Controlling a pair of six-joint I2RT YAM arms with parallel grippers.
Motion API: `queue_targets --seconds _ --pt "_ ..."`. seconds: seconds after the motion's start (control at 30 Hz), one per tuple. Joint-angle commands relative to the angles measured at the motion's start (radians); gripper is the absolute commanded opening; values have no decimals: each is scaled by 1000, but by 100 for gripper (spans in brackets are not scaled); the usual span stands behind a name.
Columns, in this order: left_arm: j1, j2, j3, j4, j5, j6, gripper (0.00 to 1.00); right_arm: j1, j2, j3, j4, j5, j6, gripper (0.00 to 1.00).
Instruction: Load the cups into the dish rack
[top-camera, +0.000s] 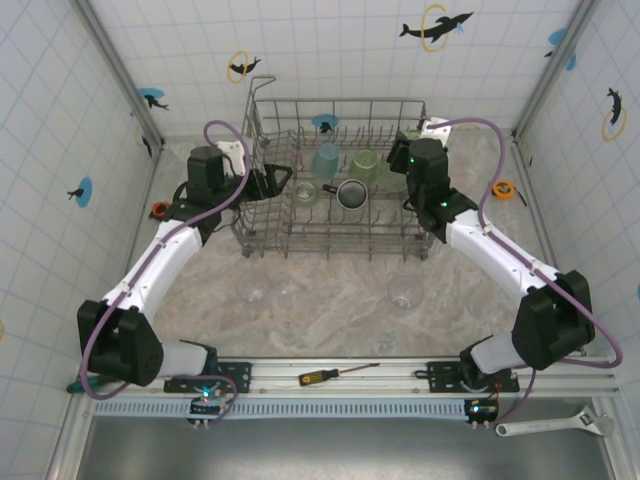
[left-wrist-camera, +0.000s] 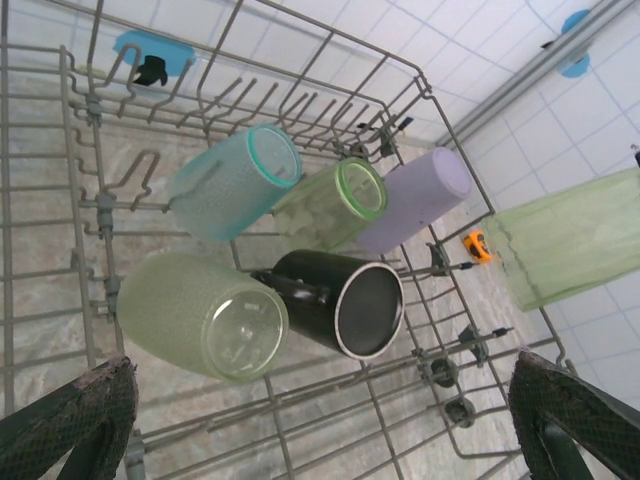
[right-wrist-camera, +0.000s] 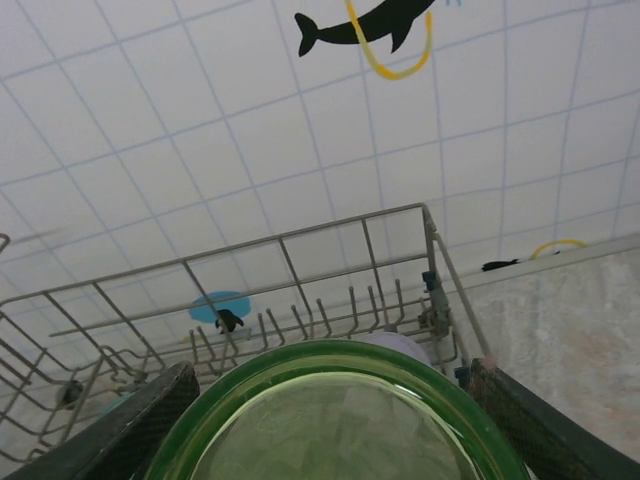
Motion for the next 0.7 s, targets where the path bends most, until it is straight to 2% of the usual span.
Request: queue_targets --seconds 0.0,0.1,0.4,0.67 --pt "8 -60 -42 78 57 -28 98 7 6 11 49 91 -65 50" --pt "8 -75 -65 92 32 -31 98 7 10 -8 77 106 -86 50" --pt "7 -69 -80 109 73 -41 98 -2 37 -59 159 103 -94 52" --pt "8 -71 -88 121 65 -46 98 -20 68 -83 195 115 -89 52"
